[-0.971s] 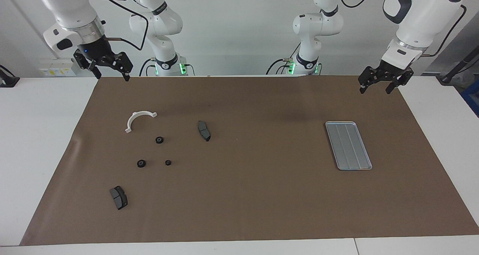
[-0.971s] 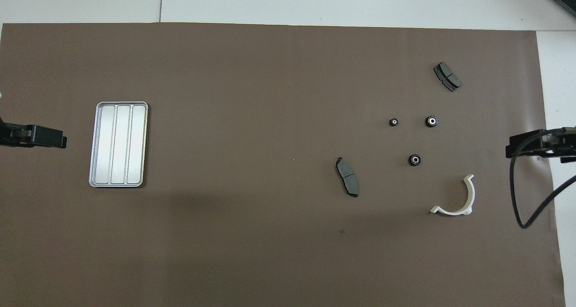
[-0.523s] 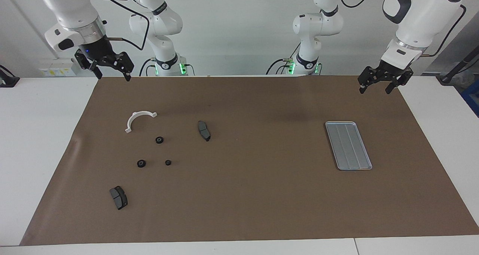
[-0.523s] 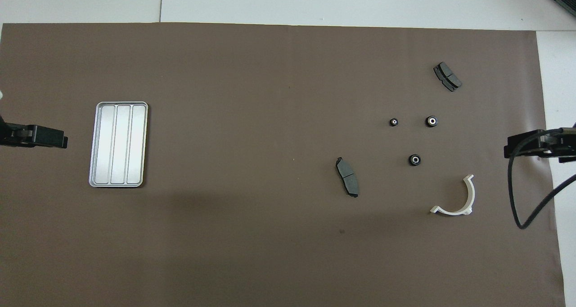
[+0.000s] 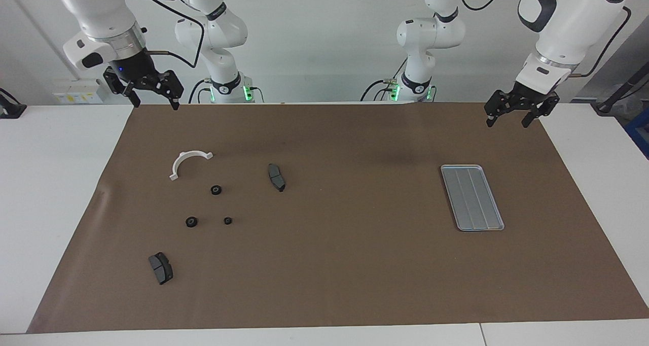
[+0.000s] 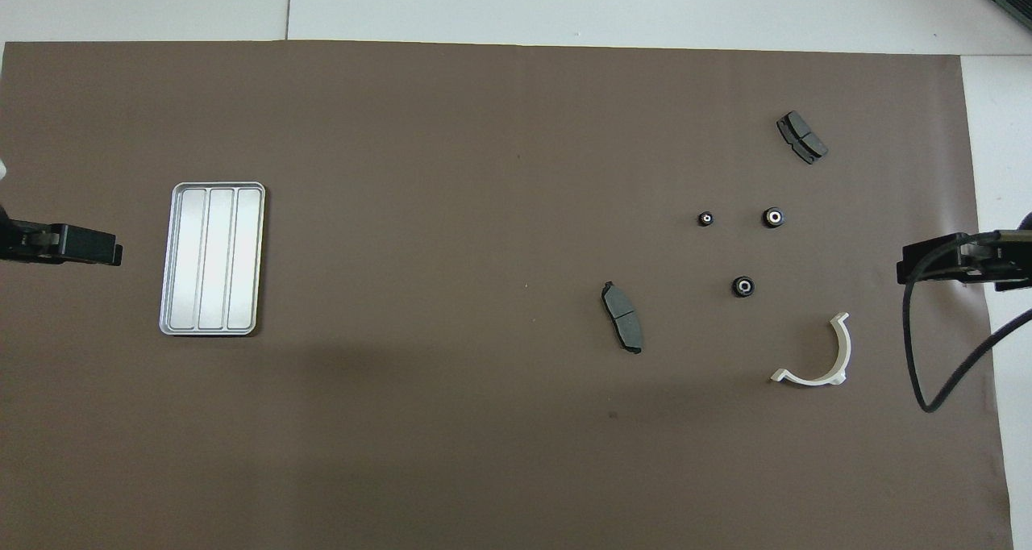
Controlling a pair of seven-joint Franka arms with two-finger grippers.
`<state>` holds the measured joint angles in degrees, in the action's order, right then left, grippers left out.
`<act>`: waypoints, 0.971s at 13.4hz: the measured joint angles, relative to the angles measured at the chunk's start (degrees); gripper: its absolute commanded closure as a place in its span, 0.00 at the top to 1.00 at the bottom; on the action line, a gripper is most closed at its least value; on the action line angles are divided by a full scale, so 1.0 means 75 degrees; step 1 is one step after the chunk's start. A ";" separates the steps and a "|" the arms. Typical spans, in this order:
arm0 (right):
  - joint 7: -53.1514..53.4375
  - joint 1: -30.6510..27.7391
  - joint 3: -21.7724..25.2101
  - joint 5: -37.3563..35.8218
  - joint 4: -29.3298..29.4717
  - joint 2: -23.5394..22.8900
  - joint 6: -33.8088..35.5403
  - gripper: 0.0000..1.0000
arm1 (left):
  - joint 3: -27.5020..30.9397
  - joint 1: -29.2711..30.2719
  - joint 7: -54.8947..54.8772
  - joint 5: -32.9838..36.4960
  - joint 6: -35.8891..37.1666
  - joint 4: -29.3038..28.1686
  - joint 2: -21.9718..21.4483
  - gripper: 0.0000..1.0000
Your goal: Place bearing gear from tray to pile
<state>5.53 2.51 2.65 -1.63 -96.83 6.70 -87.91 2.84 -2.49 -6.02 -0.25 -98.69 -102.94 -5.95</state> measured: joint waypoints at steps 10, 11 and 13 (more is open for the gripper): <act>0.0000 0.0054 -0.0005 -0.0004 0.0081 0.0000 0.0000 1.00 | 0.0002 0.0005 0.0000 0.0000 0.0002 0.0000 0.0000 1.00; 0.0000 0.0054 -0.0004 -0.0005 0.0088 0.0000 0.0000 1.00 | 0.0011 0.0008 0.0000 0.0001 0.0002 0.0000 0.0000 1.00; 0.0000 0.0054 -0.0005 -0.0006 0.0093 0.0000 0.0000 1.00 | 0.0032 0.0023 0.0000 0.0003 -0.0001 0.0005 0.0000 1.00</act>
<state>5.53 2.92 2.61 -1.67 -96.14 6.70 -87.91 3.08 -2.32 -6.02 -0.23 -98.69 -102.90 -5.95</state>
